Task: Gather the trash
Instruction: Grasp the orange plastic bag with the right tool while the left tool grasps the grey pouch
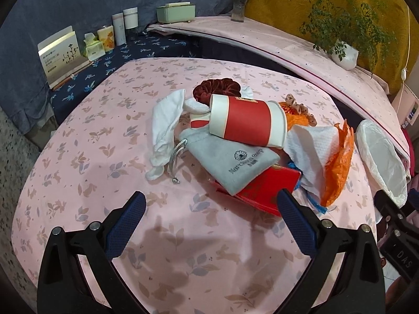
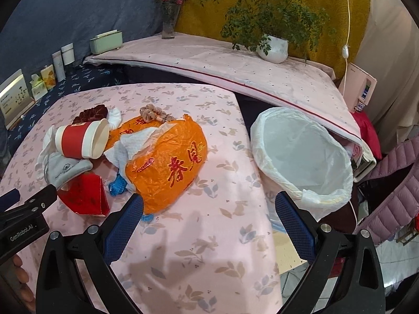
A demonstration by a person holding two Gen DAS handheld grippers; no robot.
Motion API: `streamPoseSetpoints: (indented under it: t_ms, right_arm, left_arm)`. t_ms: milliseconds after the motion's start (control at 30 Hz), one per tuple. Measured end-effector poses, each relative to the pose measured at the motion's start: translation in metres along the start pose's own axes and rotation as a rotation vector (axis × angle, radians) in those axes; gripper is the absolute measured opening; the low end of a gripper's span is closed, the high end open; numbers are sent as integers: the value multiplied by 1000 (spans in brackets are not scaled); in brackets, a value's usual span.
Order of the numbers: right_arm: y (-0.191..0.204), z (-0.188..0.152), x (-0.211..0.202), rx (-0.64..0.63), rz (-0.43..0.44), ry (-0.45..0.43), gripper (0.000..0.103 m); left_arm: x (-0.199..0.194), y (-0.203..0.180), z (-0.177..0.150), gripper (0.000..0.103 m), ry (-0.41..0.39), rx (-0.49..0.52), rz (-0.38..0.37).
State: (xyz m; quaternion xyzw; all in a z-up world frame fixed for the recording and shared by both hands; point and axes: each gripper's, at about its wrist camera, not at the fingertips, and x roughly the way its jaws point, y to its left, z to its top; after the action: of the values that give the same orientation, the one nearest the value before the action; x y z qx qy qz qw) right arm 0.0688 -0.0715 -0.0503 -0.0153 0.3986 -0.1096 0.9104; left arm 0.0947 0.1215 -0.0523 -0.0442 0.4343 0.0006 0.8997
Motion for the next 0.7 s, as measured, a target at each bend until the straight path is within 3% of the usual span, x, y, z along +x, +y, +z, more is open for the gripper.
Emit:
streamPoseSetpoints:
  t_ms: [300, 467, 567, 633, 700]
  right_arm:
    - [24, 3, 38, 40, 100, 70, 87]
    - [39, 1, 51, 18, 103, 79, 80]
    - [45, 0, 62, 13, 111, 98, 64]
    - [45, -2, 68, 20, 136, 117, 46]
    - [44, -5, 71, 25, 153, 129, 38]
  left_arm:
    - [26, 5, 17, 74, 51, -63, -101]
    - [35, 2, 19, 42, 83, -57, -135]
    - [35, 1, 18, 24, 90, -56, -158]
    - [34, 0, 17, 12, 93, -46, -168]
    - [32, -1, 18, 10, 86, -42, -166]
